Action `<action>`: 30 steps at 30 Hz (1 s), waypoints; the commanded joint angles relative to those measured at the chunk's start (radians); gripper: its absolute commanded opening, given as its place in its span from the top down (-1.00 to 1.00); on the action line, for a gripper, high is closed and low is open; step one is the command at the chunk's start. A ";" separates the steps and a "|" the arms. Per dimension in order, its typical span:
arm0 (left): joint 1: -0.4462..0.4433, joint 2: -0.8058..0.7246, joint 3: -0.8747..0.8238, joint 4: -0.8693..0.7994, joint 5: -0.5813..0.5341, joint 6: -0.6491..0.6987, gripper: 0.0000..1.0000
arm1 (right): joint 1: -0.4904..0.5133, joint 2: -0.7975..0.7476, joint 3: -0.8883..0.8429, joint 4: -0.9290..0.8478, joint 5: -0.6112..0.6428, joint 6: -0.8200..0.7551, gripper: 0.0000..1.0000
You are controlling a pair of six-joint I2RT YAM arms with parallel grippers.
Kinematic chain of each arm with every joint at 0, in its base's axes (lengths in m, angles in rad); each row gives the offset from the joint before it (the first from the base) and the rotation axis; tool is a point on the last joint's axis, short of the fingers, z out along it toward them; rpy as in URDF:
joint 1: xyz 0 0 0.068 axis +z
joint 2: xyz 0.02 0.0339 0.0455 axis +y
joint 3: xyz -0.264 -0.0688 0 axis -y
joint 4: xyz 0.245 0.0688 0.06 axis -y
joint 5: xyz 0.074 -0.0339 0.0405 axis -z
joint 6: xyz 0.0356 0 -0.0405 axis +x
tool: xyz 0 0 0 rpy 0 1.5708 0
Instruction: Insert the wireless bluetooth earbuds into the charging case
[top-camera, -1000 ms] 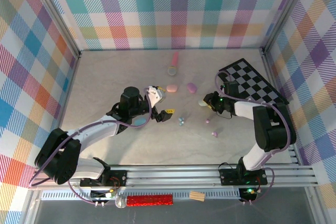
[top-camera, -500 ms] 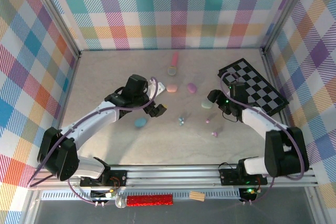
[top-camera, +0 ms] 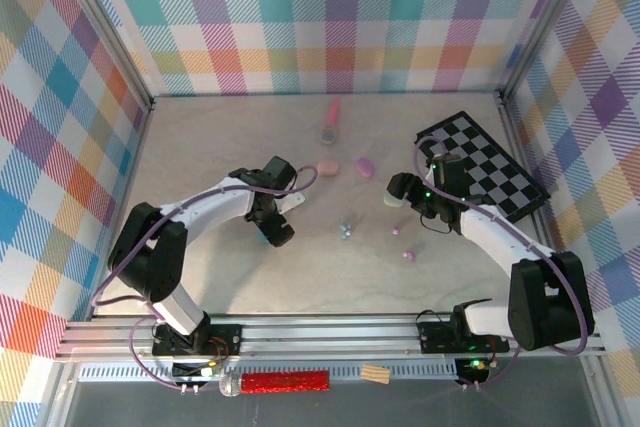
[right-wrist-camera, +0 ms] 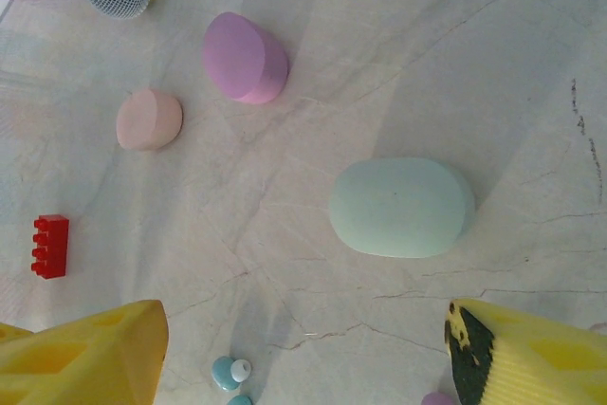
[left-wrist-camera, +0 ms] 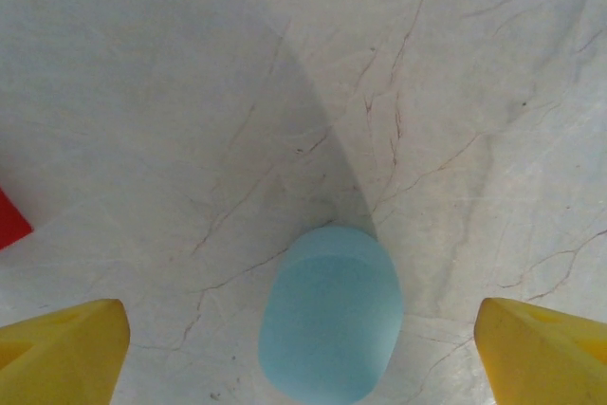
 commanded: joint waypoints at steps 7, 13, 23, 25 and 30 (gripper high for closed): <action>0.007 0.114 0.064 -0.069 0.012 -0.014 -0.59 | 0.010 0.011 0.028 -0.007 -0.005 0.006 -0.52; 0.010 0.147 0.071 -0.092 0.031 -0.020 -0.38 | 0.011 0.017 0.027 -0.010 0.001 0.006 -0.51; 0.011 0.166 0.081 -0.108 0.031 -0.067 0.25 | 0.011 -0.008 0.023 -0.014 -0.002 0.005 -0.51; 0.017 0.142 0.082 -0.092 0.050 -0.109 0.26 | 0.011 -0.019 0.022 -0.004 -0.020 -0.004 -0.51; 0.031 0.039 0.071 0.014 0.109 -0.273 0.23 | 0.021 -0.041 0.012 0.102 -0.143 -0.064 -0.52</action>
